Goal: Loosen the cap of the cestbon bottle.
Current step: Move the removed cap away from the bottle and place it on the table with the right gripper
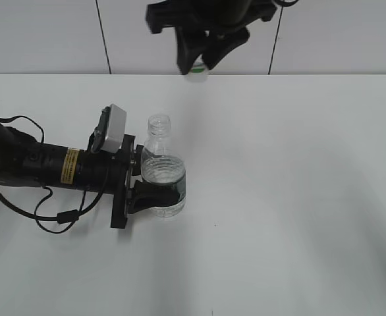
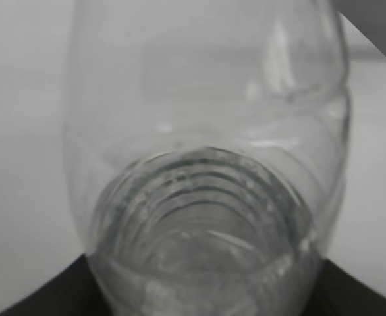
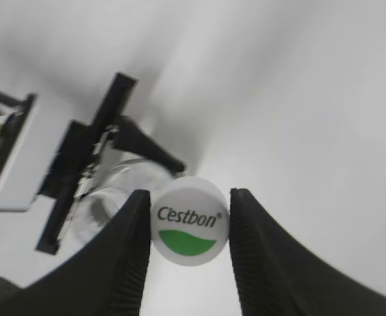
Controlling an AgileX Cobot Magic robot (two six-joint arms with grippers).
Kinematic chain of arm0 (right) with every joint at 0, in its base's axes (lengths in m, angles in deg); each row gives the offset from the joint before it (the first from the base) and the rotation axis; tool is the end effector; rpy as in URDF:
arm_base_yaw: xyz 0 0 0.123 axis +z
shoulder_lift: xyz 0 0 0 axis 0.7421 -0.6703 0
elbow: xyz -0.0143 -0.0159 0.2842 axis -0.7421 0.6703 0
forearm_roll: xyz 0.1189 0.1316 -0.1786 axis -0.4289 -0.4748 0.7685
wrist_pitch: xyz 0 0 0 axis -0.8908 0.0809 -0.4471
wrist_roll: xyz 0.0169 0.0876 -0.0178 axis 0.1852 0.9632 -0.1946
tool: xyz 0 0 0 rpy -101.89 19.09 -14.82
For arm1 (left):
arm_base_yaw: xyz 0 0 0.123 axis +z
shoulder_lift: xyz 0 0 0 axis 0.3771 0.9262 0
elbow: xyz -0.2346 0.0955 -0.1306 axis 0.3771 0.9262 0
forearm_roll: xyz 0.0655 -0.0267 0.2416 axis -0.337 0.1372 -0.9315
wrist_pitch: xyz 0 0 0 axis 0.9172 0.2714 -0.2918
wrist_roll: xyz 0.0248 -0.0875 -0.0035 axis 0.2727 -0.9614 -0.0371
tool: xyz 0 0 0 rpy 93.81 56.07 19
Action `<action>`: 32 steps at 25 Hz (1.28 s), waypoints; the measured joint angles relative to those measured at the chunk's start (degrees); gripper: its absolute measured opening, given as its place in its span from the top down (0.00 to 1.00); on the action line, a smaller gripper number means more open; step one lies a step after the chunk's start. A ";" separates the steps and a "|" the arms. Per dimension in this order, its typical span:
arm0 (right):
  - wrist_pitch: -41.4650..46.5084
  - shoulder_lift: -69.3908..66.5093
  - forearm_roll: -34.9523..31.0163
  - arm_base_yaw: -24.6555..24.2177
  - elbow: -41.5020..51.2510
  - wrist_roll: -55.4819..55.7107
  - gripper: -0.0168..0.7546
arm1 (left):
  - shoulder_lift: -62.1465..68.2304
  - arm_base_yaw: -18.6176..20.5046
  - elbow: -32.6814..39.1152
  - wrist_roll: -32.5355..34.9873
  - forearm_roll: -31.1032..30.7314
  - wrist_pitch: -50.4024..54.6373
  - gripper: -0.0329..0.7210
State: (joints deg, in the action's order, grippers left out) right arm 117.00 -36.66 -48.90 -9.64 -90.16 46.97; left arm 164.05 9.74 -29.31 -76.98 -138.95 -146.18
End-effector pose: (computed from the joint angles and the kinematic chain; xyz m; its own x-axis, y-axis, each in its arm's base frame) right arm 0.3389 0.2759 0.3165 -0.7768 -0.4999 -0.3830 -0.5738 0.8124 0.1036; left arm 0.3236 -0.1568 0.0680 -0.0207 0.3270 -0.9448 0.9996 0.0253 -0.0132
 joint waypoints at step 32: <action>-44.42 0.00 1.11 -19.19 48.78 -0.64 0.61 | 0.15 -4.16 -4.30 0.44 11.05 6.36 0.47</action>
State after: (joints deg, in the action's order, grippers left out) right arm 72.58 -36.66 -47.79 -28.83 -41.38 46.33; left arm 164.20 5.58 -33.62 -76.54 -127.89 -139.82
